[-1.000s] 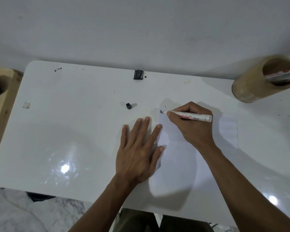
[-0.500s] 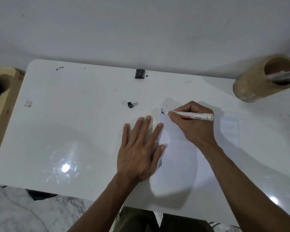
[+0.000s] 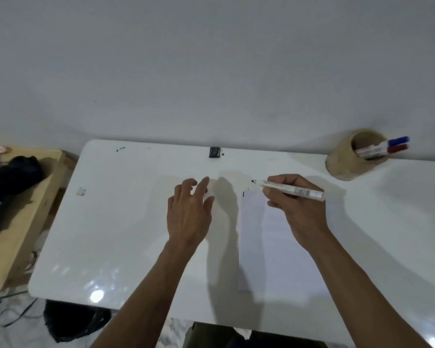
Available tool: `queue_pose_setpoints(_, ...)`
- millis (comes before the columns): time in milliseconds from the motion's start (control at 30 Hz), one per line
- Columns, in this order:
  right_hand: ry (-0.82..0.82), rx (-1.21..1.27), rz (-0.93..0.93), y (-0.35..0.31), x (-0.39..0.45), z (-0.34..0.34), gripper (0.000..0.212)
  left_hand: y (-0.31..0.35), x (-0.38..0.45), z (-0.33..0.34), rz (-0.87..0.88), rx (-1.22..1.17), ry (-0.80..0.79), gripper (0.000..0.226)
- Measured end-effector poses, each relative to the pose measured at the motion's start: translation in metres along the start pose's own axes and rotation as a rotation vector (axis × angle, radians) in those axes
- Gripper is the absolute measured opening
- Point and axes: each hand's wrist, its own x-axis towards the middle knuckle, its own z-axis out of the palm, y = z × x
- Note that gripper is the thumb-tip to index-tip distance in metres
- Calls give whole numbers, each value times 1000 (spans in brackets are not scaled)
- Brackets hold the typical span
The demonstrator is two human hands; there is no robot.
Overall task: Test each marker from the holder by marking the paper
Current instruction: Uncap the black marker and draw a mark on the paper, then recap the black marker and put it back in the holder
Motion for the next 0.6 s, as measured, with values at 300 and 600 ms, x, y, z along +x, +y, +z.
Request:
queue_pose_setpoints(300, 253, -9, 30, 0, -70, 10, 21, -8, 12, -8, 98, -64, -51, 20)
queue_pose_setpoints(600, 355, 63, -117, -37, -111, 7, 9, 43, -50, -47, -21, -855, -96, 8)
